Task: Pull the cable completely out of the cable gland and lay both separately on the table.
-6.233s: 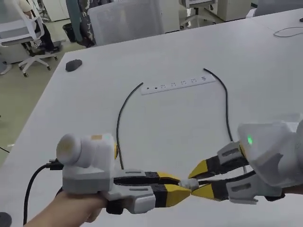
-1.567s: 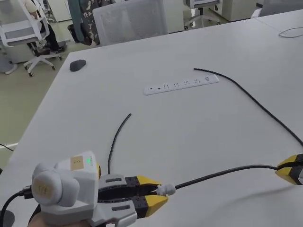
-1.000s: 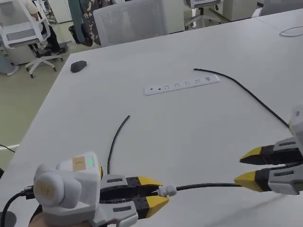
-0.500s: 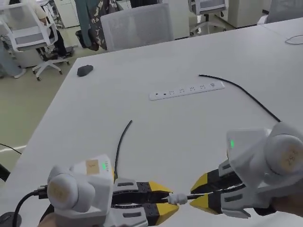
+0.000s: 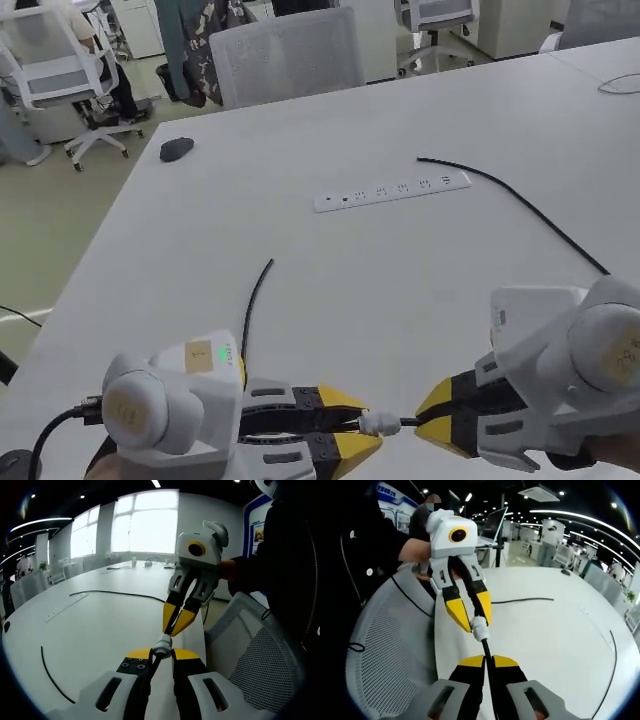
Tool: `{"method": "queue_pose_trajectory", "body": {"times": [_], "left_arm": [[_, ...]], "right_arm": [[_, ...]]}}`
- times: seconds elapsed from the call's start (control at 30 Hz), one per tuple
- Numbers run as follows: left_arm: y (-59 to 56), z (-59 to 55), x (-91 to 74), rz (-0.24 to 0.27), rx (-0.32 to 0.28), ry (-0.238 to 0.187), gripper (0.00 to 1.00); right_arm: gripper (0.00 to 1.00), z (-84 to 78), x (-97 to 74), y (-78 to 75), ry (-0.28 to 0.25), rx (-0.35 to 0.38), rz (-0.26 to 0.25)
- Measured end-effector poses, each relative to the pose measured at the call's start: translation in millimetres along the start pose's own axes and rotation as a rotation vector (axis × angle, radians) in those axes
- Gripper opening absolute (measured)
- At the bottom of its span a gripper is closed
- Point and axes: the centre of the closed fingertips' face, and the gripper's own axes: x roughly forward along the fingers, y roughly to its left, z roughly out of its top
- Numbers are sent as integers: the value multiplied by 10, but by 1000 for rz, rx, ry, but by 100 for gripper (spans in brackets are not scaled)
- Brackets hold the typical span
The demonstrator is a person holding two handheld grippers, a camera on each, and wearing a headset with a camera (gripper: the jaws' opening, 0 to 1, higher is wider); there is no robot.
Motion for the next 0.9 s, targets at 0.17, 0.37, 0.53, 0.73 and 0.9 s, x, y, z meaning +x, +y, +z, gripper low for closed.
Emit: {"method": "queue_pose_trajectory", "body": {"times": [0.17, 0.37, 0.53, 0.73, 0.9], "left_arm": [[66, 11, -79, 21, -13, -14, 15], [89, -4, -104, 35, -10, -8, 15], [113, -9, -148, 47, -13, -9, 15], [137, -44, -179, 61, -10, -2, 15], [141, -80, -179, 66, -5, 10, 15]], "right_arm": [[0, -223, -144, -157, 23, 68, -73], [0, -524, -356, -389, 68, 166, -173], [0, -768, -543, -580, 77, 254, -261], [0, -1108, -684, -719, 134, 298, -342], [0, -1273, -743, -767, 159, 327, -361]]}}
